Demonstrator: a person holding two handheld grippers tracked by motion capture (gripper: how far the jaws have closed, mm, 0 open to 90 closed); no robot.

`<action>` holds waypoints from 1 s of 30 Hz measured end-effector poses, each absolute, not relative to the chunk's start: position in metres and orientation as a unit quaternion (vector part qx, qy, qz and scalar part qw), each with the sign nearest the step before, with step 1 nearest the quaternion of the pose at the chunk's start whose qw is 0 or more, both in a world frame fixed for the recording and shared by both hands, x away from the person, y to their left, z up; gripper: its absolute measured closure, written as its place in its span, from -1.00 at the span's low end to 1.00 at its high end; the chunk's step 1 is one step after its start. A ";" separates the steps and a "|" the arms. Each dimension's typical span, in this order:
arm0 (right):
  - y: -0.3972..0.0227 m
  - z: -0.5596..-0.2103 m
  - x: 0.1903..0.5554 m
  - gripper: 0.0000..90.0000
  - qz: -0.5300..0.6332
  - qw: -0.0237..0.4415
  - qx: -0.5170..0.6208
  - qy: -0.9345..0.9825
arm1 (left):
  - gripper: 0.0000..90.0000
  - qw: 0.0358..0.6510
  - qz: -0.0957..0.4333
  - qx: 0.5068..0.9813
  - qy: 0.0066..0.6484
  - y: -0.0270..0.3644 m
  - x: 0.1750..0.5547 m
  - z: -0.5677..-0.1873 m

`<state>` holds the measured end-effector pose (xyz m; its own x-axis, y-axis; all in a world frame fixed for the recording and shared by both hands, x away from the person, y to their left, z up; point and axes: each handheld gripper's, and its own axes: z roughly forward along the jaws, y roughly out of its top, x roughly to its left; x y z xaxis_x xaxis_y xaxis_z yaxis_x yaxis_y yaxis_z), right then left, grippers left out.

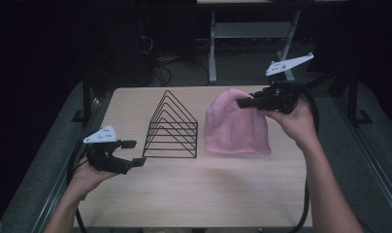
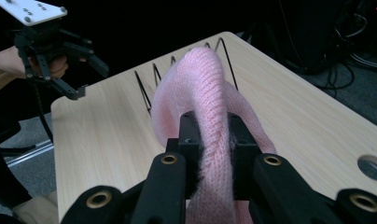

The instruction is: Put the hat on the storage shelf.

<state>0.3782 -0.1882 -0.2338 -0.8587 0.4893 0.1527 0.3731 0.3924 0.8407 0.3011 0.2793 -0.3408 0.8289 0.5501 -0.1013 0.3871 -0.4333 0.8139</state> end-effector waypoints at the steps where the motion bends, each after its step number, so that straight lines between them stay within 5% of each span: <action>1: -0.188 -0.234 0.378 0.76 0.487 0.060 0.259 0.832 | -0.48 0.454 0.090 0.842 0.278 0.279 0.301 -0.341; 30: -0.100 -0.179 0.382 0.76 0.512 0.046 0.163 0.842 | -0.45 0.472 0.060 0.851 0.224 0.248 0.331 -0.296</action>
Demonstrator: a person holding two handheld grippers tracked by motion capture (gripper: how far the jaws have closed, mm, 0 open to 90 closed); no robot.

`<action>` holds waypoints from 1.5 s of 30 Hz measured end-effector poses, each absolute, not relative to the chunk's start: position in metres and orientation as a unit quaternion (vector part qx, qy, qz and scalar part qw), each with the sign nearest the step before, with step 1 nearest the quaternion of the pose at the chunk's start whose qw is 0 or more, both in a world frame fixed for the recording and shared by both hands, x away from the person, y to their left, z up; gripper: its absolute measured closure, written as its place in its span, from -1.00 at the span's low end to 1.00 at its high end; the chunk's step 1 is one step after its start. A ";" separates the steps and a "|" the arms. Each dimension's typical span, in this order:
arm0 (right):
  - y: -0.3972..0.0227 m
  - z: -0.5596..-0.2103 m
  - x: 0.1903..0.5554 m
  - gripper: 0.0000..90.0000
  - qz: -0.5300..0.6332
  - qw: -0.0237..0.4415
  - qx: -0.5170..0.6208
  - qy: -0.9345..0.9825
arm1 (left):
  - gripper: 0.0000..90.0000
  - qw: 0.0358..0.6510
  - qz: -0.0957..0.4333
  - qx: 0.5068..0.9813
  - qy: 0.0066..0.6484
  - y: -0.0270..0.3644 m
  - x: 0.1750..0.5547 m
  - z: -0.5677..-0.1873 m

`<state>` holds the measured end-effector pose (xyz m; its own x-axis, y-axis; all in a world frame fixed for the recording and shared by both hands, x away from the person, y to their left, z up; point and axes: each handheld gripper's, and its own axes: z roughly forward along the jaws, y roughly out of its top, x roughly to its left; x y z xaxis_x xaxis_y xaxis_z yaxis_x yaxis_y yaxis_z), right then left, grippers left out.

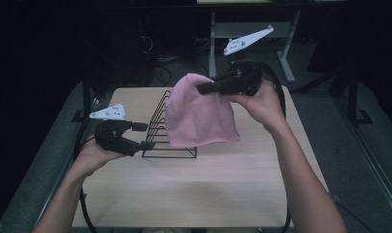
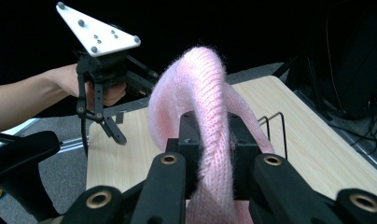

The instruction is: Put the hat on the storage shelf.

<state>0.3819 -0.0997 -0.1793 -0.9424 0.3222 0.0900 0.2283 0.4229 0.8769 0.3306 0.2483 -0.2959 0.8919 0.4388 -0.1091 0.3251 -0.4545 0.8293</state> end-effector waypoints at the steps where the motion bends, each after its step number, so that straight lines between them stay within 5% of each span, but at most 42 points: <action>1: -0.100 -0.179 0.382 0.76 0.512 0.046 0.163 0.842 | -0.45 0.472 0.060 0.851 0.224 0.248 0.331 -0.296; 13: -0.069 -0.168 0.390 0.76 0.526 0.036 0.139 0.839 | -0.19 0.481 0.030 0.849 0.216 0.245 0.349 -0.289; 18: -0.057 -0.165 0.395 0.76 0.532 0.037 0.125 0.837 | 0.51 0.492 0.016 0.845 0.210 0.253 0.356 -0.288; 22: -0.055 -0.164 0.398 0.76 0.534 0.037 0.126 0.835 | 0.77 0.495 0.027 0.842 0.213 0.259 0.360 -0.285; 45: -0.060 -0.179 0.443 0.76 0.553 0.048 0.169 0.815 | 0.84 0.458 0.093 0.845 0.262 0.268 0.402 -0.273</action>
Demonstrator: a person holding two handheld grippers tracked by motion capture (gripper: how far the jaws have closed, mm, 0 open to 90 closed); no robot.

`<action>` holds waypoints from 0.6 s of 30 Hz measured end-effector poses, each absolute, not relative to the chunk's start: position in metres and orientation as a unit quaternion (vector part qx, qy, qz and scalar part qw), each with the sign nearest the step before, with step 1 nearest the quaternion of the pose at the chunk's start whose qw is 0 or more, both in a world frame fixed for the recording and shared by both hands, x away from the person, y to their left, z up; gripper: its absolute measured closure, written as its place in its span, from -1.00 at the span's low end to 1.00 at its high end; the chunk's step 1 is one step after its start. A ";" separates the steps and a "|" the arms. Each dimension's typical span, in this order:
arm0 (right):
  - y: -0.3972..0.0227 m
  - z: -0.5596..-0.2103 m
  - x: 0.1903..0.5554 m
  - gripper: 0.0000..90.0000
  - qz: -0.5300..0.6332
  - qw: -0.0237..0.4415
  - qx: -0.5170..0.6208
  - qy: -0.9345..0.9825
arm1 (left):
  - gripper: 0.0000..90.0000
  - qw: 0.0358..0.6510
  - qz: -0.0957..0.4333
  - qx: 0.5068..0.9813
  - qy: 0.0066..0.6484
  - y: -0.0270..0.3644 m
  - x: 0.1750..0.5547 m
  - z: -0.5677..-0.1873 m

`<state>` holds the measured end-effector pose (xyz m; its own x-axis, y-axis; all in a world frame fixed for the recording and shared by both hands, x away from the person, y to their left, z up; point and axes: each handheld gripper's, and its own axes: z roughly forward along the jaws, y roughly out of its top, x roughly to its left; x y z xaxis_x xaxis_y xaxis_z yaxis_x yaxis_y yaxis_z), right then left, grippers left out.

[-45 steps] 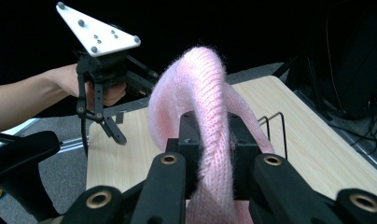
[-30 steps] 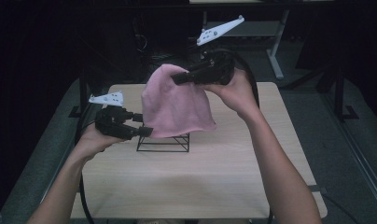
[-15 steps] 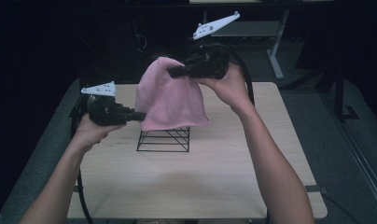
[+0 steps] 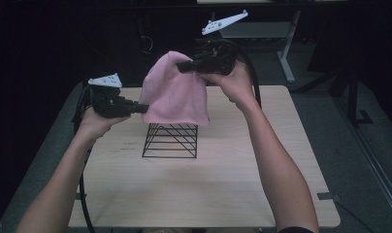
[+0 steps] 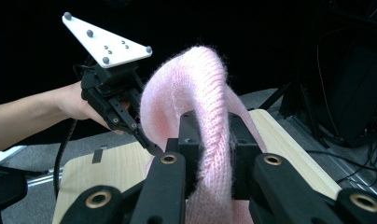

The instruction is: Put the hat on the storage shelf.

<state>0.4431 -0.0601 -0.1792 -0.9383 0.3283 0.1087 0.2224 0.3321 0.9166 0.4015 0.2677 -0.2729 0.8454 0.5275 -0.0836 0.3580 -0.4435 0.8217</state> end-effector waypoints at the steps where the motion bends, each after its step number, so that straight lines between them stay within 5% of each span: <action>1: -0.060 -0.181 0.445 0.76 0.553 0.047 0.170 0.815 | 0.84 0.455 0.095 0.846 0.263 0.268 0.402 -0.274; 18: -0.045 -0.197 0.451 0.75 0.548 0.030 0.159 0.821 | 0.83 0.420 0.115 0.858 0.272 0.276 0.403 -0.286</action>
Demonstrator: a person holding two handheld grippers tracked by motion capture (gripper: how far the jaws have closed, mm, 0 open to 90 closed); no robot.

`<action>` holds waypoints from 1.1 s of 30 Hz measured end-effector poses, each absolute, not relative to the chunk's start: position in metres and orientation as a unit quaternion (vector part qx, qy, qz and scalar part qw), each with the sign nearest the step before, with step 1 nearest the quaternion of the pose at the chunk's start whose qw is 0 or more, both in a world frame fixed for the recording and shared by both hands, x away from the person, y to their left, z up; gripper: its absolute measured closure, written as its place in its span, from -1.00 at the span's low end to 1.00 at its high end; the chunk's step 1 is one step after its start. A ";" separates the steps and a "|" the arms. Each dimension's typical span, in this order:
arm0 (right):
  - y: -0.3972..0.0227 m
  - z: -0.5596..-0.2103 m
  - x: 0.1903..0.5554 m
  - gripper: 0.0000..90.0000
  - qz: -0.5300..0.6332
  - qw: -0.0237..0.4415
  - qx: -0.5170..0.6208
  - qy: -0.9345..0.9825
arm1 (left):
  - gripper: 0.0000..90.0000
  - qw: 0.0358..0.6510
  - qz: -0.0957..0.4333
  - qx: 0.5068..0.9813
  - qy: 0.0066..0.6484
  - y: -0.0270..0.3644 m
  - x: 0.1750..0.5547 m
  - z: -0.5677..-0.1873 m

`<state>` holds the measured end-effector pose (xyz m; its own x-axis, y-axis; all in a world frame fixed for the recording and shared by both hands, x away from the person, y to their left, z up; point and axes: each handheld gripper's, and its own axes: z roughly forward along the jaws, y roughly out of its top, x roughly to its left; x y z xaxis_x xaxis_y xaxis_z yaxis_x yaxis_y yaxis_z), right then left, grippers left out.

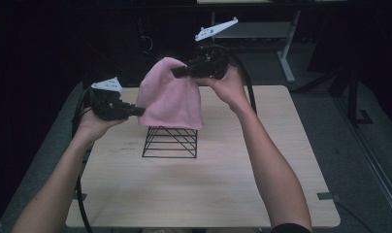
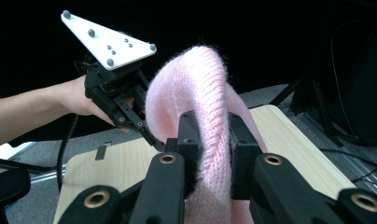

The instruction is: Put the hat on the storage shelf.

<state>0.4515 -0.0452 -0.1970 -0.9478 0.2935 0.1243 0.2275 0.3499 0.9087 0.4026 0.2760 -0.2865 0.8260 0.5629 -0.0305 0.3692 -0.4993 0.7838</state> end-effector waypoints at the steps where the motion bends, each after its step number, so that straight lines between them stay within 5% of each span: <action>1: -0.043 -0.200 0.452 0.74 0.543 0.028 0.159 0.824 | 0.83 0.419 0.114 0.858 0.276 0.277 0.402 -0.290; 33: -0.024 -0.242 0.444 0.73 0.510 -0.017 0.146 0.848 | 0.82 0.378 0.105 0.875 0.285 0.288 0.390 -0.335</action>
